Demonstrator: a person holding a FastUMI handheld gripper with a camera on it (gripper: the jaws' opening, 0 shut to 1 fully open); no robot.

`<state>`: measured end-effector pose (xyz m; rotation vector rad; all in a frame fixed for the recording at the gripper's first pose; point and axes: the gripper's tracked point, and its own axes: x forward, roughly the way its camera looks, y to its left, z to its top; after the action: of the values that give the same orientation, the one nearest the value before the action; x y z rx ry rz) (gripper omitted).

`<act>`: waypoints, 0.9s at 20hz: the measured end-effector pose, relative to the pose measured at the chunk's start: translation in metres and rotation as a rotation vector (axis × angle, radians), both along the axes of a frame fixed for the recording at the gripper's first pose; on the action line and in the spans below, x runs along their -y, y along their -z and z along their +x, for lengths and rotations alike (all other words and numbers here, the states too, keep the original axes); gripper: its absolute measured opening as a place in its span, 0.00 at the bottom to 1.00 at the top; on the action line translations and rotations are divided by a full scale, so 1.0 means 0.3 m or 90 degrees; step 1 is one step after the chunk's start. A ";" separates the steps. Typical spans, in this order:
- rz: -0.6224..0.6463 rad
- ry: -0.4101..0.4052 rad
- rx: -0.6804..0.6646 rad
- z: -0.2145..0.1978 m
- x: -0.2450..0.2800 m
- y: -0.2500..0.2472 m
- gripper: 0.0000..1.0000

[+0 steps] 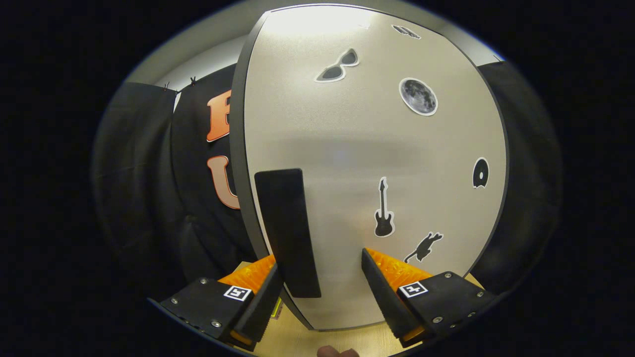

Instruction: Open the shoe cabinet door, grab the shoes and put them into the shoe cabinet, then close the shoe cabinet door.

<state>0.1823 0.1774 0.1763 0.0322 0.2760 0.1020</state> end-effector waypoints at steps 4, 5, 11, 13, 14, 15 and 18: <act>0.015 -0.009 0.015 -0.077 0.012 -0.043 0.93; 0.015 -0.008 0.020 -0.105 0.025 -0.058 0.93; 0.021 -0.008 0.045 -0.349 0.160 -0.150 0.93; 0.018 0.001 0.050 -0.445 0.230 -0.174 0.93; 0.015 0.006 0.052 -0.493 0.267 -0.184 0.93; 0.014 0.010 0.055 -0.546 0.298 -0.198 0.93; 0.009 0.017 0.072 -0.706 0.390 -0.244 0.93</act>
<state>-0.0295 0.0603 0.2494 0.0445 0.1621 0.0794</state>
